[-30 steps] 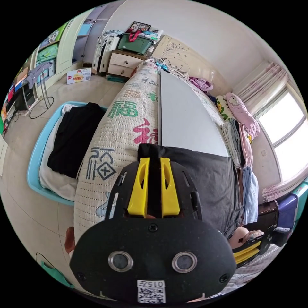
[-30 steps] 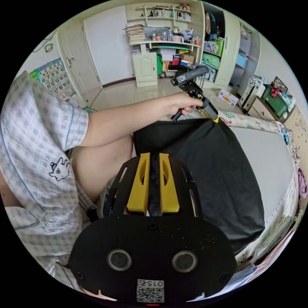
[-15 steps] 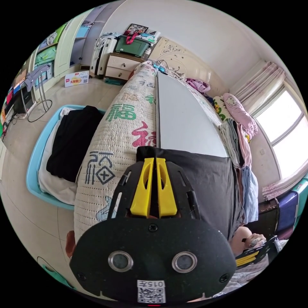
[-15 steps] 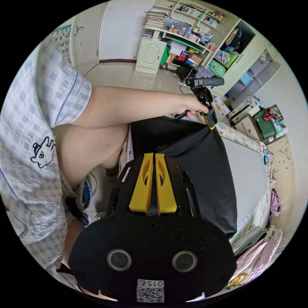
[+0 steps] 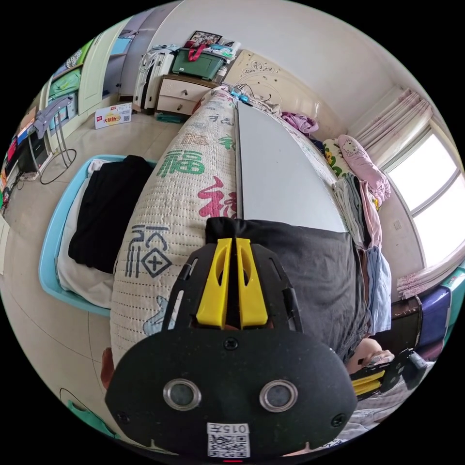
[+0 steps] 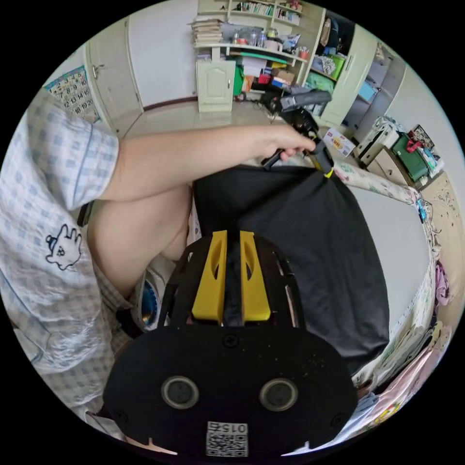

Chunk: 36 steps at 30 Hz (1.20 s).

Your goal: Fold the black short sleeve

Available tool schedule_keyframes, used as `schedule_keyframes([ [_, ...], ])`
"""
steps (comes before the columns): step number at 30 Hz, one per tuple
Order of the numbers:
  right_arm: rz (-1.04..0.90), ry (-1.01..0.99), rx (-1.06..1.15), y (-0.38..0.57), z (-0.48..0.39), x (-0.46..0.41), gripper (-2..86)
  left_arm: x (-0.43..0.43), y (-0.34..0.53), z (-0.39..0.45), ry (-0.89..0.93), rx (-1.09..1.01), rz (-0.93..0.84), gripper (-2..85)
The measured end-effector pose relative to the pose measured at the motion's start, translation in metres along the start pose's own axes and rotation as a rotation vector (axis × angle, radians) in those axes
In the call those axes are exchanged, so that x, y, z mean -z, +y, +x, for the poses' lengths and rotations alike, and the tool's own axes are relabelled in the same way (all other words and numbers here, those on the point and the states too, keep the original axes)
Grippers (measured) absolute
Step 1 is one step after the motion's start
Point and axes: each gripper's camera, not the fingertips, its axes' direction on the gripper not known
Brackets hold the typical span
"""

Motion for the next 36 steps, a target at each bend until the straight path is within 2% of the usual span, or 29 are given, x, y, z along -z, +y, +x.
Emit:
schedule_keyframes([
  [4, -0.039, -0.011, 0.036, -0.003, 0.001, 0.004, 0.6, -0.003, 0.004, 0.015, -0.028, -0.035, 0.004, 0.5],
  [9, 0.006, -0.078, -0.009, 0.005, 0.025, 0.027, 2.1, -0.009, 0.007, 0.04, -0.088, -0.071, -0.008, 2.2],
  [12, 0.127, -0.087, -0.044, 0.026, 0.056, 0.076, 4.7, -0.002, 0.015, 0.061, -0.165, -0.113, -0.002, 5.3],
  [15, 0.25, -0.106, -0.104, 0.068, 0.094, 0.128, 5.0, 0.02, 0.036, 0.1, -0.195, -0.273, 0.025, 6.2],
  [18, 0.352, -0.144, -0.231, 0.118, 0.132, 0.161, 4.2, 0.042, 0.076, 0.148, -0.004, -0.536, 0.039, 7.0],
  [20, 0.384, -0.176, -0.3, 0.149, 0.149, 0.173, 4.1, 0.055, 0.113, 0.186, 0.272, -0.791, -0.025, 8.7],
  [22, 0.345, -0.177, -0.318, 0.162, 0.152, 0.175, 4.5, 0.06, 0.139, 0.214, 0.402, -0.956, -0.082, 9.2],
  [26, 0.141, -0.105, -0.265, 0.168, 0.139, 0.166, 6.1, 0.051, 0.186, 0.258, 0.415, -1.184, -0.18, 8.9],
  [36, -0.037, -0.069, -0.203, 0.149, 0.142, 0.156, 6.1, -0.02, 0.21, 0.31, 0.266, -1.211, -0.458, 8.3],
])
